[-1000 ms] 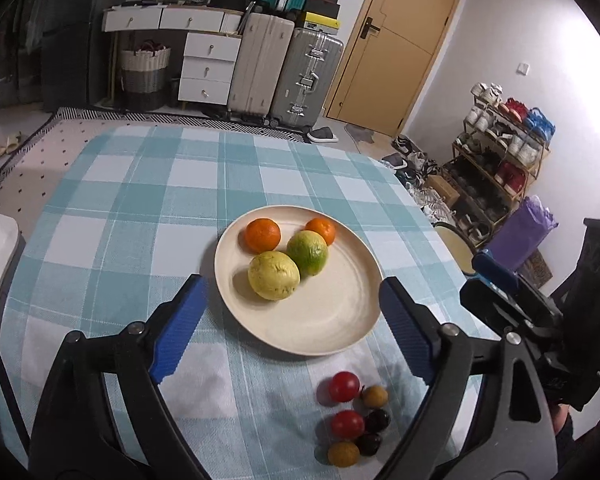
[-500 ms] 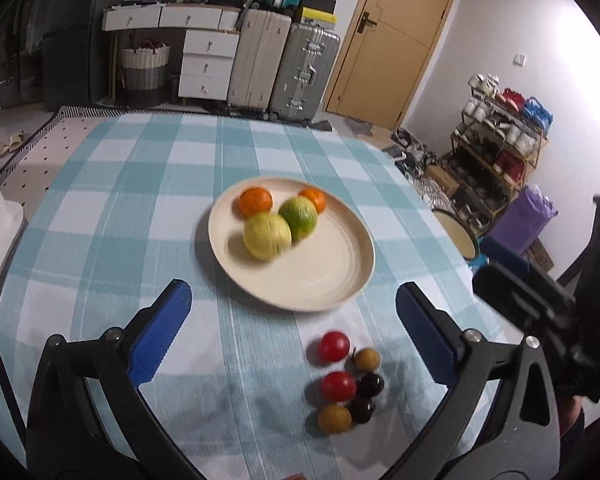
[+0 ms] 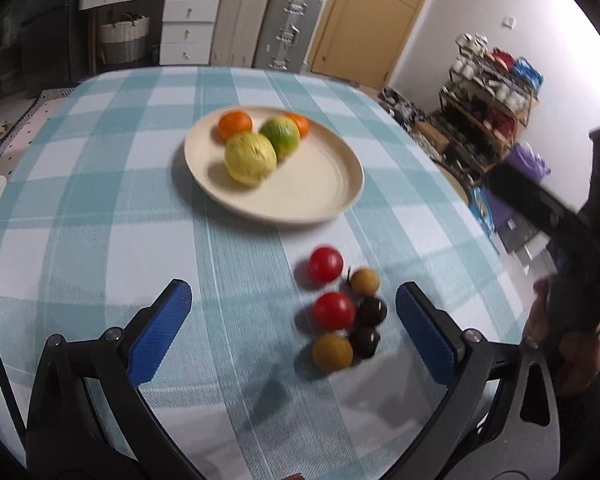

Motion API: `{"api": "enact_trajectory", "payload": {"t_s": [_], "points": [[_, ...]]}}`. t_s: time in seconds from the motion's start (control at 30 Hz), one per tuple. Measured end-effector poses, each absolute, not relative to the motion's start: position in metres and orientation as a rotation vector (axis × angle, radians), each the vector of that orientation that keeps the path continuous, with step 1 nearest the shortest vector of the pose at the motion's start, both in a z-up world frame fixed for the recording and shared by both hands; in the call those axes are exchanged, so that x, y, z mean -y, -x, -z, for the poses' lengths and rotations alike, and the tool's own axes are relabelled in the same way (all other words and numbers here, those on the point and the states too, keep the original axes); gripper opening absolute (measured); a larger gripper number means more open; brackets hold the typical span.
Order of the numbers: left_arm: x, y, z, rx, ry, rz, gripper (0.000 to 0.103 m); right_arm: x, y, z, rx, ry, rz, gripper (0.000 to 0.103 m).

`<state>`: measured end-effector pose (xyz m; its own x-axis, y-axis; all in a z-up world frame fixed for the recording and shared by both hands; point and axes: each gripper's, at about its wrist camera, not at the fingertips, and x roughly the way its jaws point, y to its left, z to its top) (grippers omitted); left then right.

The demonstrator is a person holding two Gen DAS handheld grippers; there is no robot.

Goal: Organize fruits
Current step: 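Lower the left tool onto the brown round fruit and close it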

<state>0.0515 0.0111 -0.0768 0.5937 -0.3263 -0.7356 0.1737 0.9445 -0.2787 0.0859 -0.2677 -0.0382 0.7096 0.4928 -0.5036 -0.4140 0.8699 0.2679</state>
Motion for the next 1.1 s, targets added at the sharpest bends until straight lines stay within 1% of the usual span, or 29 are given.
{"api": "enact_trajectory", "payload": {"t_s": [0.13, 0.57, 0.8, 0.9, 0.97, 1.03, 1.07, 1.1], "points": [[-0.006, -0.051, 0.094, -0.951, 0.186, 0.325, 0.102, 0.278, -0.086, 0.045, -0.624, -0.175, -0.488, 0.102], [0.005, -0.05, 0.118, -1.02, 0.145, 0.337, 0.102, 0.282, -0.089, 0.066, -0.677, -0.195, -0.479, 0.102], [0.002, -0.047, 0.121, -1.005, 0.21, 0.394, 0.101, 0.28, -0.091, 0.073, -0.698, -0.206, -0.485, 0.102], [0.002, -0.045, 0.118, -0.986, 0.225, 0.427, 0.093, 0.279, -0.092, 0.073, -0.701, -0.206, -0.488, 0.102], [0.005, -0.044, 0.117, -0.982, 0.211, 0.445, 0.084, 0.279, -0.092, 0.073, -0.701, -0.205, -0.488, 0.102], [0.008, -0.043, 0.117, -0.987, 0.2, 0.47, 0.078, 0.279, -0.092, 0.073, -0.702, -0.206, -0.488, 0.102], [0.009, -0.043, 0.117, -0.99, 0.2, 0.491, 0.071, 0.279, -0.092, 0.073, -0.702, -0.206, -0.487, 0.102], [0.009, -0.043, 0.117, -0.988, 0.199, 0.509, 0.069, 0.279, -0.092, 0.074, -0.703, -0.206, -0.486, 0.102]]}}
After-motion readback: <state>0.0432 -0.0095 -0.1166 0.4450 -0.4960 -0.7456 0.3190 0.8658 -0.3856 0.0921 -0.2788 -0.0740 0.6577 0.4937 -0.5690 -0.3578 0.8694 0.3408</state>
